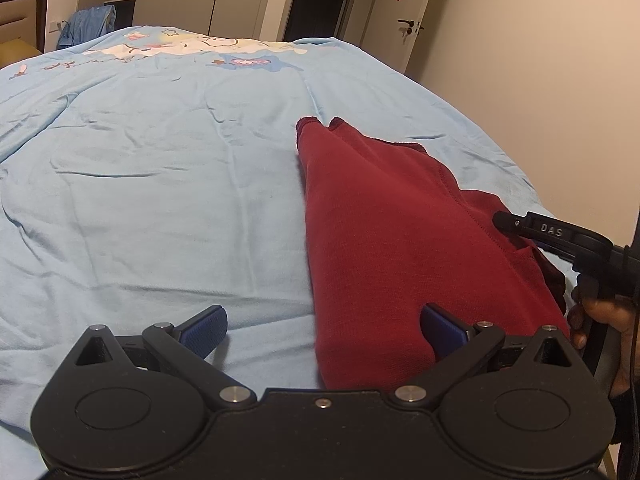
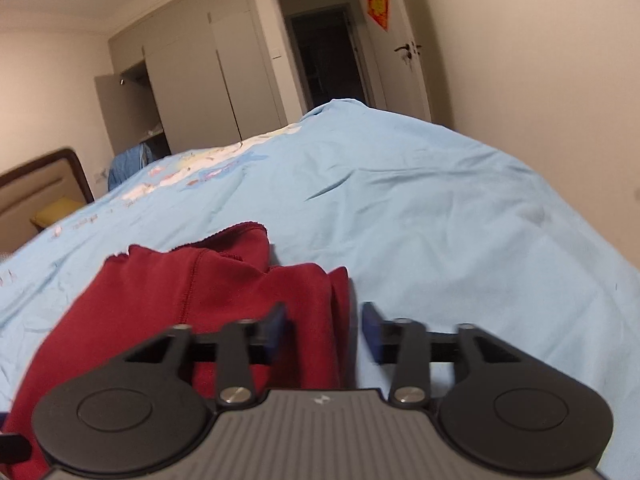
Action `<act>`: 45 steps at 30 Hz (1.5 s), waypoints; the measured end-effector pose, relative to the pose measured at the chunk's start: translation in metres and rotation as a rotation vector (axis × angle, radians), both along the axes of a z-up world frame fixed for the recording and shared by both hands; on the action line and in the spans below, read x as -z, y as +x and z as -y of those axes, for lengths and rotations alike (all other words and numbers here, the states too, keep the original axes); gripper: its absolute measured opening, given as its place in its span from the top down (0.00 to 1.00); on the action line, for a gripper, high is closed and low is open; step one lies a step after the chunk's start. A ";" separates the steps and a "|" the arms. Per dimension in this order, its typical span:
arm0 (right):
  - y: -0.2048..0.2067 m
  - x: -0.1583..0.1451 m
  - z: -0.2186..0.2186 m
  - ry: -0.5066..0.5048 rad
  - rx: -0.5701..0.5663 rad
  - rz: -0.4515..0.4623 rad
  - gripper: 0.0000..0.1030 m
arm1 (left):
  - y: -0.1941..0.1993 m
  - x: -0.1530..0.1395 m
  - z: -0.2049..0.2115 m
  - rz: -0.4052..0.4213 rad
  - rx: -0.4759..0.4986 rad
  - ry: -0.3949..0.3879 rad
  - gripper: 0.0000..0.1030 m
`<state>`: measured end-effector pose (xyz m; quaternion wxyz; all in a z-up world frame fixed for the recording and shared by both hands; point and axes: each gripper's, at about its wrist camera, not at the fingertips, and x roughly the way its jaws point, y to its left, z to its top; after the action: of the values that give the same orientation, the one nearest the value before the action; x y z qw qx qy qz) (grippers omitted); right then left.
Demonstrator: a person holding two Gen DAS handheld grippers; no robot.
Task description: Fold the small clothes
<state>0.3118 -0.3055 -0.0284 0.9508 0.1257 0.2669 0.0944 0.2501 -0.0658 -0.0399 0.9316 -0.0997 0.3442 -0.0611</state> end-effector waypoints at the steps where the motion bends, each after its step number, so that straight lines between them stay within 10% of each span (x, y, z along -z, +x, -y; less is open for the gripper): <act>1: -0.002 0.001 0.003 0.026 -0.004 0.000 0.44 | 0.000 0.000 0.000 -0.001 -0.001 0.000 0.01; 30: -0.014 0.024 -0.003 0.090 -0.038 0.034 0.74 | 0.003 -0.001 0.002 -0.011 0.009 0.027 0.01; 45: -0.014 0.025 -0.001 0.094 -0.037 0.038 0.74 | 0.033 -0.037 -0.028 0.081 -0.009 0.029 0.01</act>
<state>0.2980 -0.3042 -0.0535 0.9469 0.1633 0.2463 0.1267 0.2828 -0.0380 -0.0025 0.9464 -0.0855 0.3063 -0.0559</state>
